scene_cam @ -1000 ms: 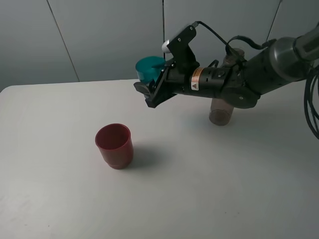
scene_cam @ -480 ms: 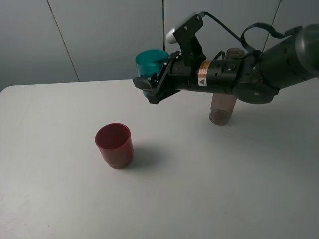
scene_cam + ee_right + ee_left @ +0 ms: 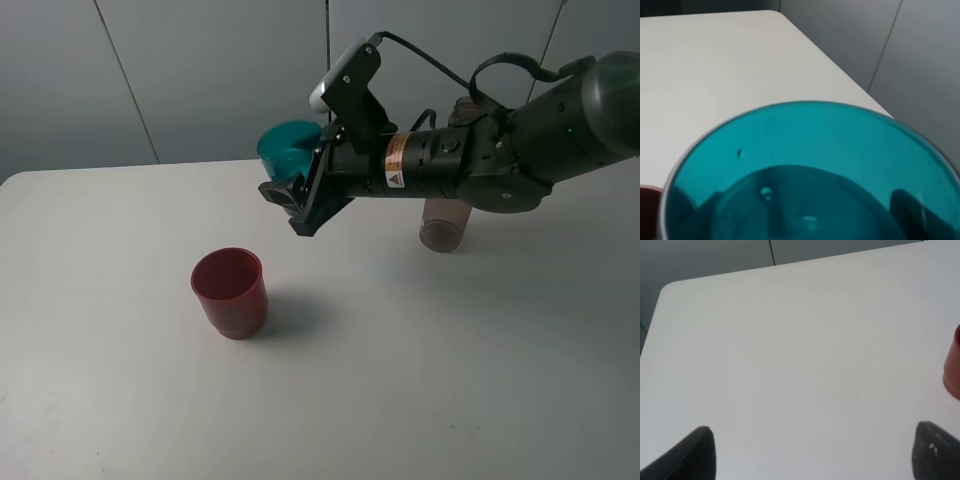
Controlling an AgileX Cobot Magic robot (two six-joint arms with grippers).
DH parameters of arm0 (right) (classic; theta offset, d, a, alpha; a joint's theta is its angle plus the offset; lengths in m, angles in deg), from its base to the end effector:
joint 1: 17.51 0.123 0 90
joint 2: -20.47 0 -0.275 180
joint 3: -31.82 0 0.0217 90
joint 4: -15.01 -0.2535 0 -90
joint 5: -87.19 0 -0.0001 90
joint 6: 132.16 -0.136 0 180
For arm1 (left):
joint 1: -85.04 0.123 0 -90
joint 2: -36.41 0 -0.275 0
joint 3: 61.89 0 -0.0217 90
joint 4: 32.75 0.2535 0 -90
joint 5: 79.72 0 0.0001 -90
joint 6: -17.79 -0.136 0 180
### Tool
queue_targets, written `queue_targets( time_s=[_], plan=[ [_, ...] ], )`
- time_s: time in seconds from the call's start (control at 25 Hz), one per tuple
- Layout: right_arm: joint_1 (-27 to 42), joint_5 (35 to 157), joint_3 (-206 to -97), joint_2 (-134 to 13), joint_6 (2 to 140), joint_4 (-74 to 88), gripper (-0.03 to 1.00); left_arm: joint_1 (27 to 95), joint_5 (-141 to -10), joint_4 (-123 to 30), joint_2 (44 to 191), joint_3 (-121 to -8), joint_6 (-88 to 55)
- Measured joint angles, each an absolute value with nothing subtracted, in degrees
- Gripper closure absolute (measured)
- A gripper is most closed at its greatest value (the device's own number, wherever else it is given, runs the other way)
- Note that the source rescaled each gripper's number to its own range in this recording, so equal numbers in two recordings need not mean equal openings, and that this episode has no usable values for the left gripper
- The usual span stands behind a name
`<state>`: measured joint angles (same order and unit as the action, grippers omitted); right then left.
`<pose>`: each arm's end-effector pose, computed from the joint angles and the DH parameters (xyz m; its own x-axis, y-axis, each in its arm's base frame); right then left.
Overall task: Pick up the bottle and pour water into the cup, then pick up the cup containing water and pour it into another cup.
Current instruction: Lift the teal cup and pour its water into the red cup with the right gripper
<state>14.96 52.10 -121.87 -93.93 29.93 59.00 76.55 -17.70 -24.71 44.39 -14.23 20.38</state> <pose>0.3125 0.2631 0.1404 -0.0415 -0.4051 -0.9133 -0.8691 0.4655 -0.1670 0.0464 0.0101 0.2599 -0.4546 0.0889 -0.8862 0.0476 0.9960 0.0755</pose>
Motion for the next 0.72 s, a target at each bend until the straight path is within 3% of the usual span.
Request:
queue_targets(
  time_s=[0.72],
  plan=[
    [15.0, 51.1, -121.9, -98.0, 46.5, 56.9, 0.91, 76.5, -17.7, -24.7, 44.4, -14.2, 20.4]
  ],
)
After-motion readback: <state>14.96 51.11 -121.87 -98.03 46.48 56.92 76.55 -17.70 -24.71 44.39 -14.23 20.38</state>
